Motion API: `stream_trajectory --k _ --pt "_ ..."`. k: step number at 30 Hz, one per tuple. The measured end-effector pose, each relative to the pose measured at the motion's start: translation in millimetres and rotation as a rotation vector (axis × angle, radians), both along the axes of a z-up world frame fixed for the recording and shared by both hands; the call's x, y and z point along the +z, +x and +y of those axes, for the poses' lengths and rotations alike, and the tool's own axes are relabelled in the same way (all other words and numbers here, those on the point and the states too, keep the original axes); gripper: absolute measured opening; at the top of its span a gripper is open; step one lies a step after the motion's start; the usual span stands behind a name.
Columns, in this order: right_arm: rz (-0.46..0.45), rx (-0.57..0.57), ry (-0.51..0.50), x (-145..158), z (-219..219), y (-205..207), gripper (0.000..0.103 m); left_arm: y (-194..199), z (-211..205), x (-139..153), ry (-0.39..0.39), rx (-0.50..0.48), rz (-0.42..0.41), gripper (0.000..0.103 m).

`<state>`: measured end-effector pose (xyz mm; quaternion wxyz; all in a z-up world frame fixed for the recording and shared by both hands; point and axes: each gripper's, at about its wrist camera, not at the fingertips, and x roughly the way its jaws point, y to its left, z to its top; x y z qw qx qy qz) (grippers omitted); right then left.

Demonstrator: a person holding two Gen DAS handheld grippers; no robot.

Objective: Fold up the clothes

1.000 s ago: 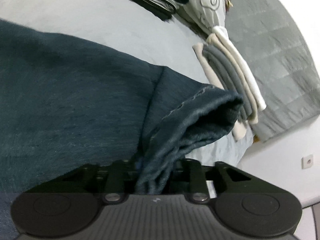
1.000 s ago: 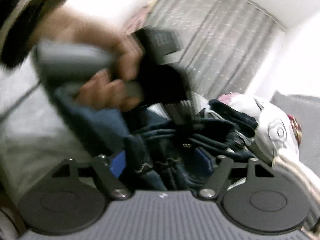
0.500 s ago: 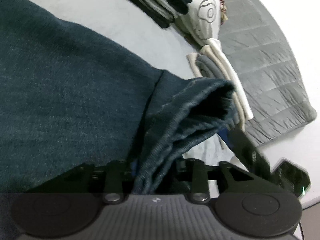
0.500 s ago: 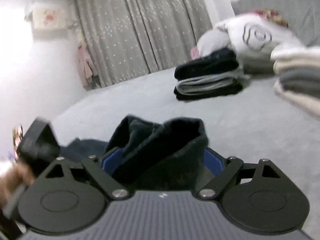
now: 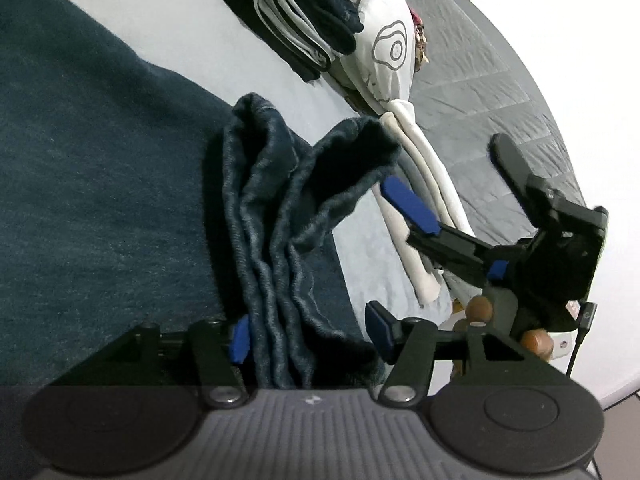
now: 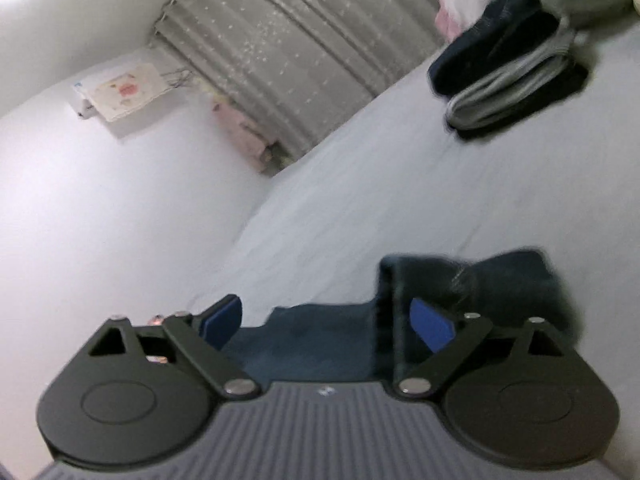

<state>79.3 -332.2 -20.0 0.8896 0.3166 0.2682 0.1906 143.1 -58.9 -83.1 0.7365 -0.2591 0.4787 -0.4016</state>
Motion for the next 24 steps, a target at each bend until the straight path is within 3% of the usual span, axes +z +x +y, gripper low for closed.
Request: stream_trajectory --k 3,5,8,11,15,17,19,20,21,22,23,24 --pt "-0.01 -0.05 -0.143 11.8 -2.2 -7.6 0.095 -16.7 13.4 18.2 0.052 0.061 -0.084 0.059" --pt "-0.022 -0.06 -0.22 16.8 -3.6 -7.9 0.095 -27.6 20.6 29.1 0.044 0.066 -0.111 0.059" --pt "-0.033 -0.033 -0.344 26.4 1.2 -3.8 0.093 -46.5 18.8 49.6 0.039 0.036 -0.185 0.058" --pt "-0.025 0.005 -0.465 30.4 13.2 12.7 0.082 -53.2 3.8 55.3 0.055 -0.028 -0.215 0.058" --pt "0.012 0.068 -0.607 31.5 32.0 26.6 0.079 -59.6 -10.0 51.7 0.104 -0.081 -0.213 0.057" --pt "0.023 0.088 -0.644 27.9 35.7 31.4 0.076 -62.9 -10.8 47.8 0.125 -0.084 -0.198 0.048" --pt "0.031 0.104 -0.685 25.5 40.7 34.8 0.073 -63.9 -16.5 42.0 0.154 -0.079 -0.181 0.025" --pt "0.036 0.111 -0.706 24.3 43.2 36.5 0.07 -67.4 -19.6 38.8 0.187 -0.067 -0.175 0.022" --pt "0.041 0.117 -0.734 22.7 46.3 38.4 0.067 -68.9 -21.0 37.7 0.196 -0.066 -0.179 0.015" --pt "0.05 0.118 -0.774 20.6 50.4 40.8 0.056 -71.2 -21.1 37.9 0.2 -0.066 -0.187 0.013" --pt "0.059 0.114 -0.799 19.5 53.0 43.6 0.035 -77.3 -19.8 40.3 0.202 -0.067 -0.211 0.012" --pt "0.064 0.103 -0.8 19.9 53.2 46.8 0.024 -84.1 -17.8 44.0 0.199 -0.072 -0.239 0.012"
